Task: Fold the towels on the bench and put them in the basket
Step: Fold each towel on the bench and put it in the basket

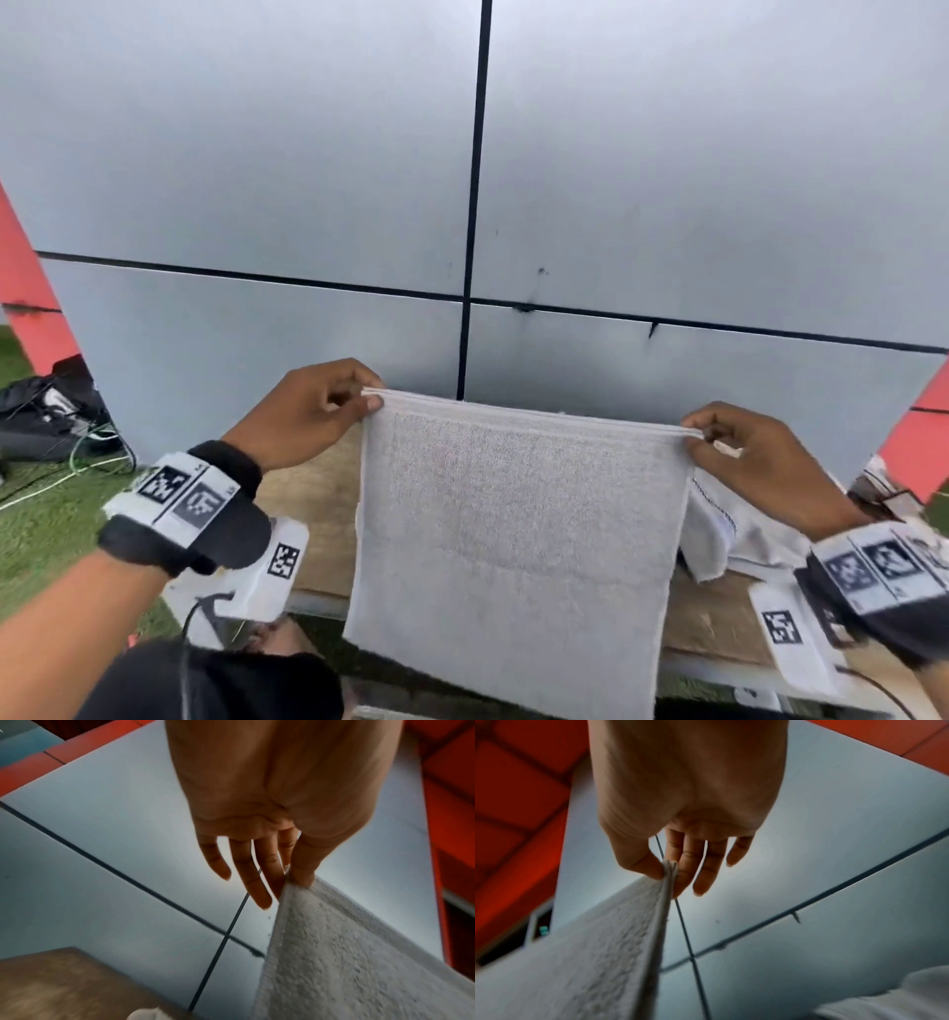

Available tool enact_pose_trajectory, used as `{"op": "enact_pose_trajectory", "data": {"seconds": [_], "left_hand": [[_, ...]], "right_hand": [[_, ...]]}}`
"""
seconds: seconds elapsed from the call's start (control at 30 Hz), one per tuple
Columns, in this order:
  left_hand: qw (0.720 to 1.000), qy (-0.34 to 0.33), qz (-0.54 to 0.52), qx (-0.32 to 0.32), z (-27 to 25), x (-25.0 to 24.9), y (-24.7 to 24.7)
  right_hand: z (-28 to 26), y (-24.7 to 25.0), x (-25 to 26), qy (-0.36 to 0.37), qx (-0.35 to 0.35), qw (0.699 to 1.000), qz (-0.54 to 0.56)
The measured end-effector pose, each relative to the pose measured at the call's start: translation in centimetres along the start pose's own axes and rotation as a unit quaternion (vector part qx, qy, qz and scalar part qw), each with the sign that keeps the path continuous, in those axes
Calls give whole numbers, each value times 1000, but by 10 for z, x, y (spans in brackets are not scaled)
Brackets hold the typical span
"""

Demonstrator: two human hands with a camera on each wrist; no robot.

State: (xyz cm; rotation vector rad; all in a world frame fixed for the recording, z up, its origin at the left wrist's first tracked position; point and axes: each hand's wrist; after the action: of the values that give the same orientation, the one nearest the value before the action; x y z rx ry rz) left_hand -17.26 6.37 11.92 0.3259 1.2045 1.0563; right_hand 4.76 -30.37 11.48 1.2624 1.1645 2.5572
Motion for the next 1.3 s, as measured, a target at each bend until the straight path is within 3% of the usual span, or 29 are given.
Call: {"op": "enact_pose_trajectory", "data": {"seconds": [0.13, 0.3, 0.5, 0.67, 0.9, 1.1, 1.3], "left_hand": [[993, 28, 110, 32, 24, 45, -35], [994, 72, 85, -12, 72, 56, -56], [994, 36, 92, -53, 102, 51, -56], [989, 2, 149, -5, 62, 66, -74], [952, -71, 271, 120, -26, 109, -109], [946, -66, 295, 115, -48, 129, -127], [950, -71, 278, 126, -49, 136, -135]], "right_hand": [[24, -30, -33, -22, 11, 997, -77], [71, -49, -47, -52, -22, 990, -132], [95, -46, -59, -23, -72, 989, -127], [60, -63, -85, 30, -20, 992, -120], [-22, -99, -114, 78, 142, 970, -179], [-41, -124, -125, 121, 169, 946, -250], [-50, -130, -128, 95, 203, 939, -260]]}}
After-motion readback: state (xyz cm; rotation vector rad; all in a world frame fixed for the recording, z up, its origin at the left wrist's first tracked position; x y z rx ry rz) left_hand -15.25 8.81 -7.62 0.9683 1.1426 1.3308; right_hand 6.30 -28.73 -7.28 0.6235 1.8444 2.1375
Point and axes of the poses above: each hand's wrist, its own z-axis towards the middle knuckle, its own y-axis out of the back of the hand, x = y × z, and after that the axes turned 4 degrees about z, right-handed
